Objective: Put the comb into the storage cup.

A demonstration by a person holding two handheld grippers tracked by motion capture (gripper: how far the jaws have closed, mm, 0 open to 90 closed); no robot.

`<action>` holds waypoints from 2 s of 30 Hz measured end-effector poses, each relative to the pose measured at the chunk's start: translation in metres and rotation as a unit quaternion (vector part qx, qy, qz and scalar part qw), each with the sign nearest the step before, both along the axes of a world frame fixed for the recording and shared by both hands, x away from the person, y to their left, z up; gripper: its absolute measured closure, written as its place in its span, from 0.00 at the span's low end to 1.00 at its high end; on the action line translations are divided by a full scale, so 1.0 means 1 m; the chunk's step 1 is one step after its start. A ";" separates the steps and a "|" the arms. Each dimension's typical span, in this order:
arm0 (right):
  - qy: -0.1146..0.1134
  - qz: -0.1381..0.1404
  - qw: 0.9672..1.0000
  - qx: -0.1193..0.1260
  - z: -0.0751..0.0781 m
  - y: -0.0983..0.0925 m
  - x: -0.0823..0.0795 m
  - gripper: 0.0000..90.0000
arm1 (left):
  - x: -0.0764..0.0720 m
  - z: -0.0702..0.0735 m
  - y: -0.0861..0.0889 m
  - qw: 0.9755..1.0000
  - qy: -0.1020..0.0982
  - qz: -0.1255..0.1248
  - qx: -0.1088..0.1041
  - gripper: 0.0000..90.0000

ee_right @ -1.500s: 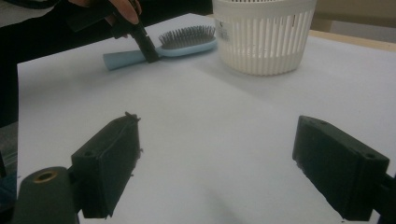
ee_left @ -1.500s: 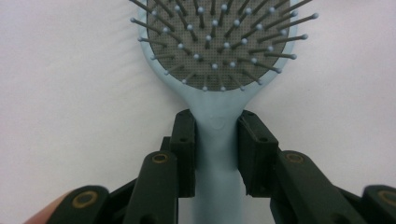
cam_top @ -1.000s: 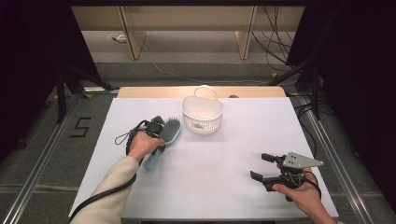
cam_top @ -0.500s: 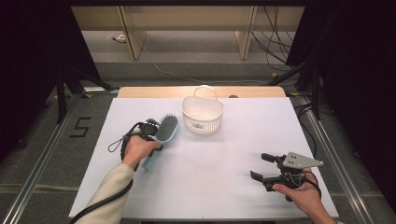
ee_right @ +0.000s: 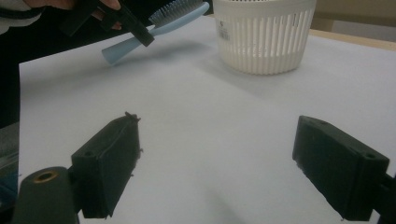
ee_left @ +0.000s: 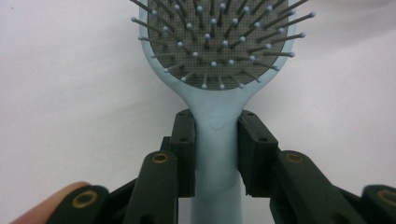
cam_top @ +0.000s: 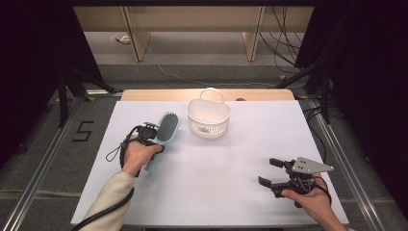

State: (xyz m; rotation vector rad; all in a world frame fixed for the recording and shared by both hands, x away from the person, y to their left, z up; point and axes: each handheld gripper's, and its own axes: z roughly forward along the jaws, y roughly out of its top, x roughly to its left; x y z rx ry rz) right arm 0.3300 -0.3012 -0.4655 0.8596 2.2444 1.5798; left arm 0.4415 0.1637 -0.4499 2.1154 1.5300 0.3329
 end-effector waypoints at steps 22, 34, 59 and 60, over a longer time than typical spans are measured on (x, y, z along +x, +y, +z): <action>0.000 0.000 1.000 0.003 0.000 -0.001 0.000 0.18 | -0.002 0.007 0.002 0.997 -0.066 0.012 -0.023 0.77; 0.000 -0.001 1.000 0.003 0.000 -0.001 0.000 0.18 | -0.003 0.010 0.001 0.995 -0.094 0.005 -0.015 0.77; 0.000 -0.002 1.000 0.003 0.000 -0.002 0.000 0.18 | -0.007 0.022 0.001 0.986 -0.162 0.014 -0.038 0.77; 0.000 -0.002 1.000 0.003 0.000 -0.002 0.000 0.18 | -0.007 0.022 0.001 0.986 -0.163 0.014 -0.039 0.77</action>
